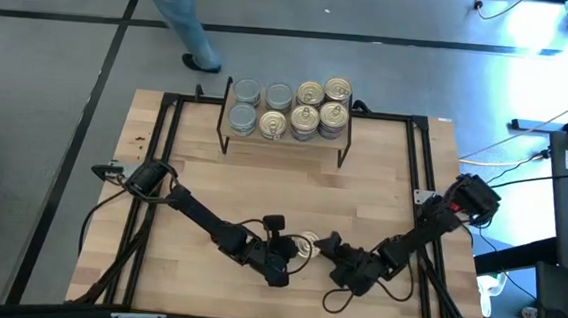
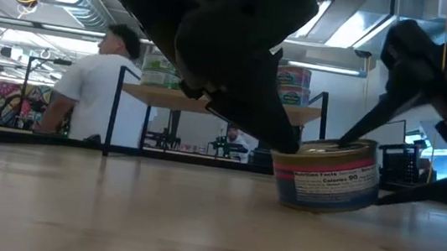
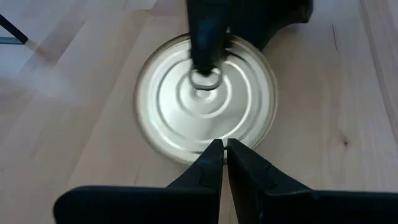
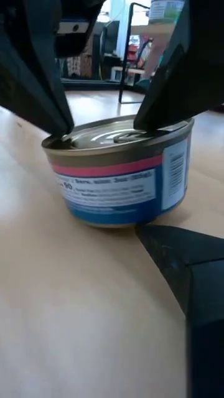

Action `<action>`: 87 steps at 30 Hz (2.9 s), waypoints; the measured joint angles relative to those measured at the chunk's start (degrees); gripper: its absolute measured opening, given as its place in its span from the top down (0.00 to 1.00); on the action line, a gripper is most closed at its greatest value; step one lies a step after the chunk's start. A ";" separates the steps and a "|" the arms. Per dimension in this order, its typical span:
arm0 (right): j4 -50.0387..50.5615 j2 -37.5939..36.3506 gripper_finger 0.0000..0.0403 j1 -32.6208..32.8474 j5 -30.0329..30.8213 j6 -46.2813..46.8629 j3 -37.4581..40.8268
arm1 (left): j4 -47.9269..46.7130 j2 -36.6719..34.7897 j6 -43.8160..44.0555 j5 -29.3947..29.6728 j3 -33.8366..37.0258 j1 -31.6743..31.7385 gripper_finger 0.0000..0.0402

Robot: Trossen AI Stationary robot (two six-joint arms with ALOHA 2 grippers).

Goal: Stack canned seafood by type on shelf
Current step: Stack the blue pink tuna can with the blue pink tuna can on the shelf

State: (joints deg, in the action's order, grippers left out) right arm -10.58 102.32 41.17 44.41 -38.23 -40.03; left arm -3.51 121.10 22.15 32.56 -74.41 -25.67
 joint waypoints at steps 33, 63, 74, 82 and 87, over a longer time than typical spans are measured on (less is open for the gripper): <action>-5.74 0.96 0.73 -7.30 -6.09 -2.62 0.28 | -0.22 -0.02 -1.13 1.43 0.00 0.04 0.95; 7.60 -16.36 0.66 -10.62 -19.80 53.81 0.46 | -6.70 -10.60 1.18 -1.06 3.72 1.23 0.95; 7.70 -15.73 0.66 -10.47 -18.46 54.53 0.46 | 10.90 -10.27 0.90 -5.56 14.81 3.17 0.99; 7.66 -15.76 0.66 -10.47 -18.39 54.38 0.46 | 10.69 -10.43 1.53 -5.05 15.76 2.67 1.00; 7.57 -15.76 0.66 -10.47 -18.46 54.45 0.46 | 8.54 -10.56 1.68 -4.59 15.73 2.32 0.99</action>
State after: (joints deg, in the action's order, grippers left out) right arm -3.01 86.56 30.70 25.96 16.23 -39.57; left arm 5.04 110.54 23.83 27.97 -58.68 -23.35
